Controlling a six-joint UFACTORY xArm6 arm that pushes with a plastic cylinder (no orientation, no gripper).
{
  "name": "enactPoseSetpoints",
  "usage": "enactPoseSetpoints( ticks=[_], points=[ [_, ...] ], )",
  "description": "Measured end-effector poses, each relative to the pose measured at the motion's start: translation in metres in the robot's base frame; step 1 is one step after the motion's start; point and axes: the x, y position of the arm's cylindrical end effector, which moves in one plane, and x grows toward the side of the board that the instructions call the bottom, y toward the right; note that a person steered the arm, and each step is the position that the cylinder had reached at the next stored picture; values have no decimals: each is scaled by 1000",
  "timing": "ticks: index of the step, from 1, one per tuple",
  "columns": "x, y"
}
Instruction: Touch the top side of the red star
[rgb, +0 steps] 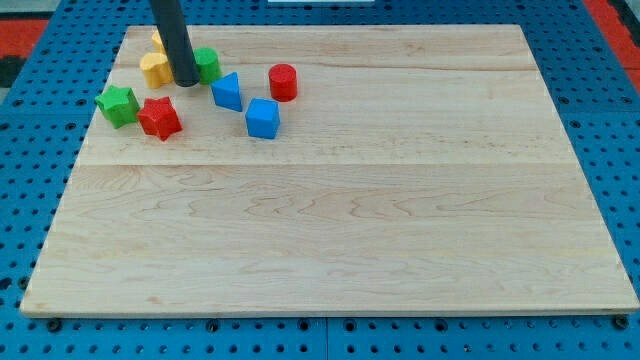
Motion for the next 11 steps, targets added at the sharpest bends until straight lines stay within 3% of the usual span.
enactPoseSetpoints(
  ticks=[3,5,7,11],
  points=[
    [-10,-51],
    [-10,-18],
    [24,-13],
    [38,-15]
  ],
)
